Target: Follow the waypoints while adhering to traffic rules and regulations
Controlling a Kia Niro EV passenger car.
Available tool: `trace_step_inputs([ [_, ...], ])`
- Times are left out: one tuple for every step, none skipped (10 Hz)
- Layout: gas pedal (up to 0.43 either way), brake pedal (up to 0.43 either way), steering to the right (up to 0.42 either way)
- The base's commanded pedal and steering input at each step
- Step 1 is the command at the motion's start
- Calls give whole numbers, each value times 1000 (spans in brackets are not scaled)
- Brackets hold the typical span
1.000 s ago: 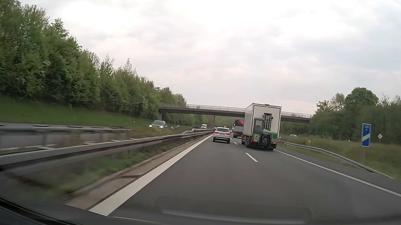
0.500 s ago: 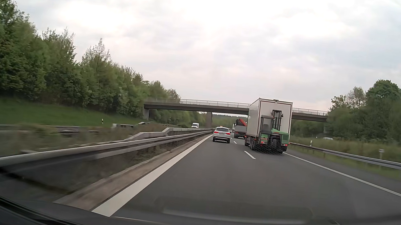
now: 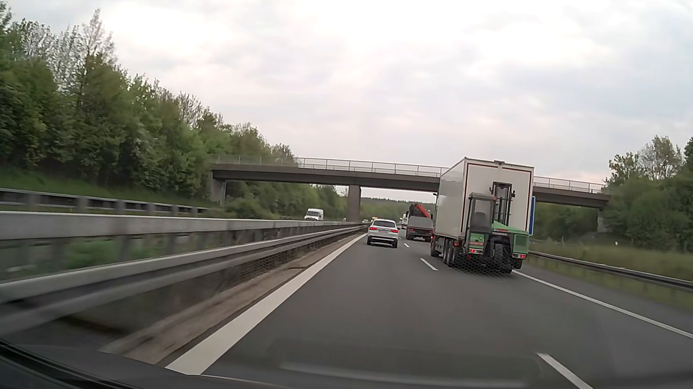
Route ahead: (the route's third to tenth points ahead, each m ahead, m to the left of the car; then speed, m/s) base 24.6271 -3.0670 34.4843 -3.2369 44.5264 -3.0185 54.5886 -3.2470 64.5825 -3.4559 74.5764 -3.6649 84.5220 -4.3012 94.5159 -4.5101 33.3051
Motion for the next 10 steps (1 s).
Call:
trace_step_inputs([
  [280, 0, 3],
  [280, 0, 3],
  [280, 0, 3],
  [280, 0, 4],
  [280, 0, 3],
  [280, 0, 3],
  [280, 0, 3],
  [268, 0, 3],
  [268, 0, 3],
  [240, 0, 3],
])
